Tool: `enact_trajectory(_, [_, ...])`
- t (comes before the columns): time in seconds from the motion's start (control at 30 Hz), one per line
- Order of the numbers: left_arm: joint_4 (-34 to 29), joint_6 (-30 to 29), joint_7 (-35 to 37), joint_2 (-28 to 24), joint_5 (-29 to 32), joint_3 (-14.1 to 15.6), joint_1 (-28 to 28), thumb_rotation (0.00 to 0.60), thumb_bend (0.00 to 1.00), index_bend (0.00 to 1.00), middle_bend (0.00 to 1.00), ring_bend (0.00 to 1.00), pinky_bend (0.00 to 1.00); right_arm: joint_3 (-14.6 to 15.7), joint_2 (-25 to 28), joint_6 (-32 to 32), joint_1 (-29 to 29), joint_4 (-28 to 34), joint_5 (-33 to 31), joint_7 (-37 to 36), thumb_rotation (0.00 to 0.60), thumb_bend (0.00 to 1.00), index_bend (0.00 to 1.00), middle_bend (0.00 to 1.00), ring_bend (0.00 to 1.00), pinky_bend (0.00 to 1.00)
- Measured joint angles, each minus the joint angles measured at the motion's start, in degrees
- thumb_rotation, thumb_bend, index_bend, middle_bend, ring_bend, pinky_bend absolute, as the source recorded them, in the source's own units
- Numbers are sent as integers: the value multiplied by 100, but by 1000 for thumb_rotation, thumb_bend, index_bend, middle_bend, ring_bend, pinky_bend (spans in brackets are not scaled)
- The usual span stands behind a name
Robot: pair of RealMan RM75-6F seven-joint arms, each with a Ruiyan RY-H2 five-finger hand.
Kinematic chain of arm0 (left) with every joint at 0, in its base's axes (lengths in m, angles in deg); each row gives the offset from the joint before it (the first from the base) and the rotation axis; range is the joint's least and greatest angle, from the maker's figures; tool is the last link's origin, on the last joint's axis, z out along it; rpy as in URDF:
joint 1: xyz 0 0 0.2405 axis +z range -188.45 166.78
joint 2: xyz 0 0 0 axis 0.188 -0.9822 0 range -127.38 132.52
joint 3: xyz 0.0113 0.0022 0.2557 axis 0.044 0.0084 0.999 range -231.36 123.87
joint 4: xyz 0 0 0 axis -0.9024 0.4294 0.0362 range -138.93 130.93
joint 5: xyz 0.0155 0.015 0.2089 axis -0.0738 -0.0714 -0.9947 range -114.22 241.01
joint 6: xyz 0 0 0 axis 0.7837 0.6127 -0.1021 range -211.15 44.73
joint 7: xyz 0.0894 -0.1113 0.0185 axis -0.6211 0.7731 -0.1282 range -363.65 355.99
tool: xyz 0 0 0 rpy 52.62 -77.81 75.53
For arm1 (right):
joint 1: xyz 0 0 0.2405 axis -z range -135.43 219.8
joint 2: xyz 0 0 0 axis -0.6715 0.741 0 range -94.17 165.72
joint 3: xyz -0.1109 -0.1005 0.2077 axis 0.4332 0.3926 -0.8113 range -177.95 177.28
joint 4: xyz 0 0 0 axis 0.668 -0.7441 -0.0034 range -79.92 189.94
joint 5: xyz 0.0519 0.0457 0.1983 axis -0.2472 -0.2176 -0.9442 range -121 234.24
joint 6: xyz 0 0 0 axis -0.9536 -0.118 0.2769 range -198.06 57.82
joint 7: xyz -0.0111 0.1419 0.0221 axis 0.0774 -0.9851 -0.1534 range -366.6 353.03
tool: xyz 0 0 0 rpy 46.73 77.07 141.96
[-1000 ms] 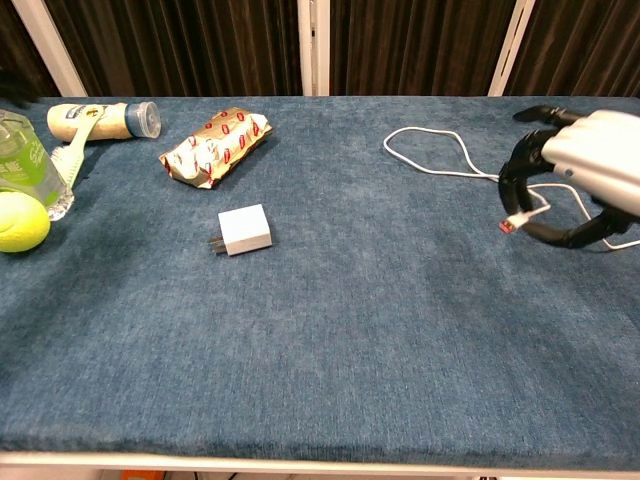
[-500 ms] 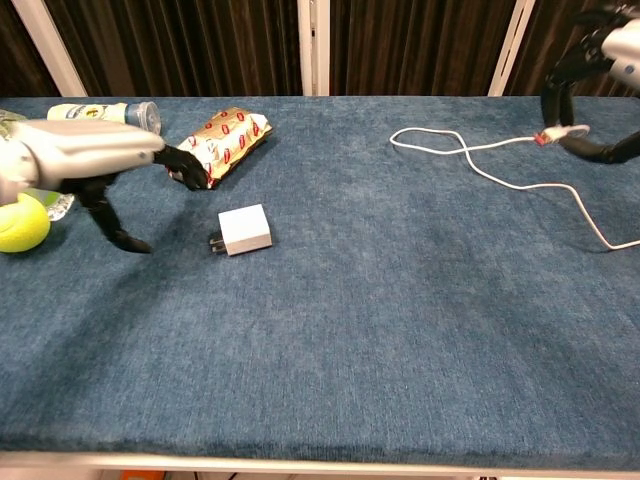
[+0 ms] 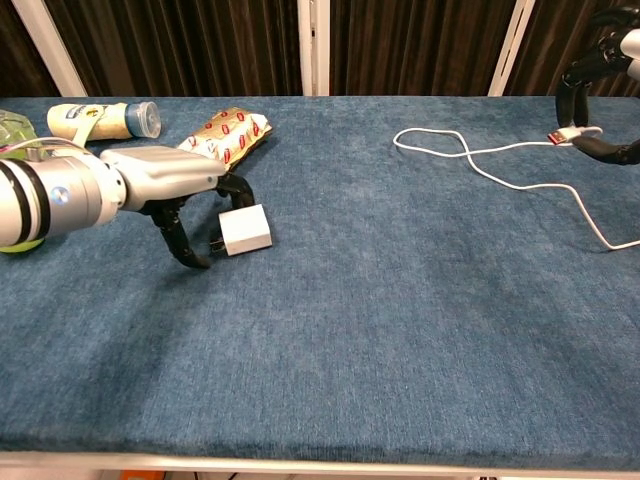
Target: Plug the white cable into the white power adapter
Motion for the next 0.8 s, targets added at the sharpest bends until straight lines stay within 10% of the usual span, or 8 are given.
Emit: enact_trajectory(0.8, [210,-296,481,36,-901,317,-214,598,156,340,290,165,134,-33,-37,78,102,-66,-34,-105,600,351,650,536,292,8])
